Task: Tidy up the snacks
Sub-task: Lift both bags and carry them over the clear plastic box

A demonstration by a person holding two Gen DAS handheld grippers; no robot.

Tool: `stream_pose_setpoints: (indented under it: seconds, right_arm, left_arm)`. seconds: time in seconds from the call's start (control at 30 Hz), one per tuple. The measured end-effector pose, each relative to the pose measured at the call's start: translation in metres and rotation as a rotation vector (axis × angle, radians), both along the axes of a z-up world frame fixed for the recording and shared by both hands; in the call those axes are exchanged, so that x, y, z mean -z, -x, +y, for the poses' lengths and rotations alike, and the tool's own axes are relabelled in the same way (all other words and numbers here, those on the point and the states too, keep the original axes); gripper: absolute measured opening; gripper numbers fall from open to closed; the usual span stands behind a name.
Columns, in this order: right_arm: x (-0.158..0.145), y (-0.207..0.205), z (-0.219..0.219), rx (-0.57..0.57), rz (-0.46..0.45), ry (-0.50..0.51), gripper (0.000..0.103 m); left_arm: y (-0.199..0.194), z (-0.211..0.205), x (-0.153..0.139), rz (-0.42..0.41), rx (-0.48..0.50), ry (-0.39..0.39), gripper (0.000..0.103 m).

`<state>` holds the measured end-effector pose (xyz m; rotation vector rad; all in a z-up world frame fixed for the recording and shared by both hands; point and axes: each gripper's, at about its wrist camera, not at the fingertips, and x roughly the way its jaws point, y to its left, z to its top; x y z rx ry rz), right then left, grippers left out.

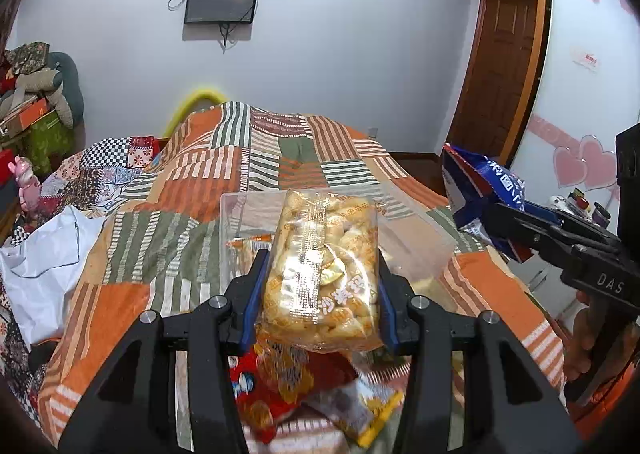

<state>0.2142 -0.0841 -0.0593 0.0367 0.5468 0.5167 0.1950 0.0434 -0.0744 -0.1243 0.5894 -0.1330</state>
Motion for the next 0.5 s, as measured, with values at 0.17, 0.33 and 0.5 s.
stream_pose_setpoints:
  seconds: [0.17, 0.33, 0.5]
  right_arm:
    - [0.006, -0.020, 0.006, 0.000, 0.013, 0.016, 0.055]
    - [0.015, -0.040, 0.015, -0.010, 0.036, 0.030, 0.055]
    - [0.026, -0.060, 0.022, -0.030, 0.084, 0.036, 0.055]
  left_arm:
    - [-0.028, -0.001, 0.004, 0.016, -0.007, -0.016, 0.047]
    - [-0.055, 0.004, 0.011, 0.047, -0.021, 0.000, 0.047]
    - [-0.078, 0.010, 0.018, 0.086, -0.034, 0.022, 0.047]
